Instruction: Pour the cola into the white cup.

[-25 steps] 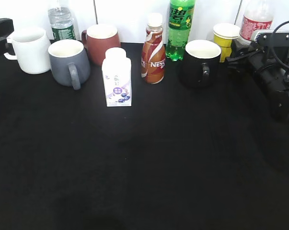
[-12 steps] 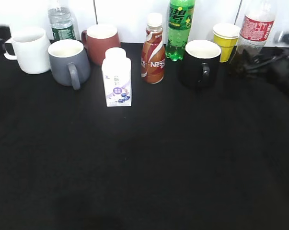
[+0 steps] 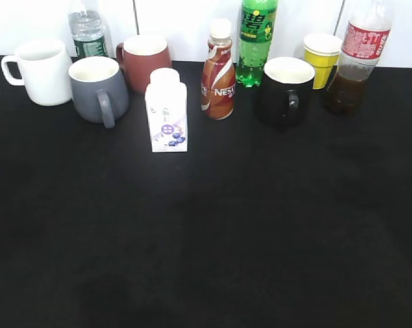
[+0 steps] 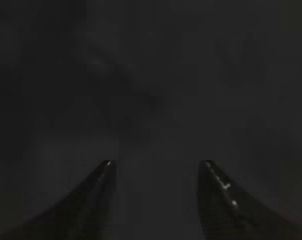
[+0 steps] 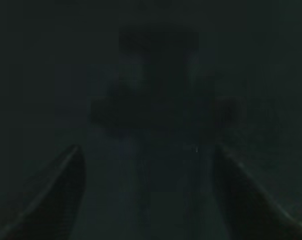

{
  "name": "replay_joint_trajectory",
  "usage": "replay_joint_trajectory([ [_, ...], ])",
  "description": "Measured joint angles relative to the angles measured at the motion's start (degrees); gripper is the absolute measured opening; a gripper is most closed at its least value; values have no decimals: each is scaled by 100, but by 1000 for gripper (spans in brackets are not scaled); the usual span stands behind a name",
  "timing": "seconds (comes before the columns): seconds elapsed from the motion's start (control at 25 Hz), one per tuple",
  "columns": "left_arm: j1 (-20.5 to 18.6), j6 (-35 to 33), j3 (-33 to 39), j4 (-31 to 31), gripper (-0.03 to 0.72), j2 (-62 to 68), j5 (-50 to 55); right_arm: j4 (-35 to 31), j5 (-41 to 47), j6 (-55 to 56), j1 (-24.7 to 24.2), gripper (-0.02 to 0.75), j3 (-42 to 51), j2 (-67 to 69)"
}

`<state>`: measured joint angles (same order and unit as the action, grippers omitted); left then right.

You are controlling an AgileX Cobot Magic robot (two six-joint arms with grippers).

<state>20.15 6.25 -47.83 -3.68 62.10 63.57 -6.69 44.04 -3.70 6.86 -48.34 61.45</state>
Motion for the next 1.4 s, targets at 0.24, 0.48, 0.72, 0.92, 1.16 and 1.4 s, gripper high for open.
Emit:
replay_joint_trajectory([
  [0.24,0,-16,-10,-273,379,-2735,606,36,1271,28,0,592,-5,-2525],
  [0.48,0,-16,1196,-82,366,-4522,631,144,2166,194,0,592,1410,-4830],
  [0.72,0,-16,1669,266,366,-4566,-38,197,1836,197,0,592,1802,-5350],
  [0.92,0,-22,1804,368,366,-4572,-254,192,1571,197,0,592,1937,-5350],
  [1.16,0,-22,1804,368,347,-4572,-254,192,1567,201,0,592,1937,-5350],
  [1.4,-37,-22,1804,368,309,-4656,-254,192,1567,201,0,591,1937,-5350],
])
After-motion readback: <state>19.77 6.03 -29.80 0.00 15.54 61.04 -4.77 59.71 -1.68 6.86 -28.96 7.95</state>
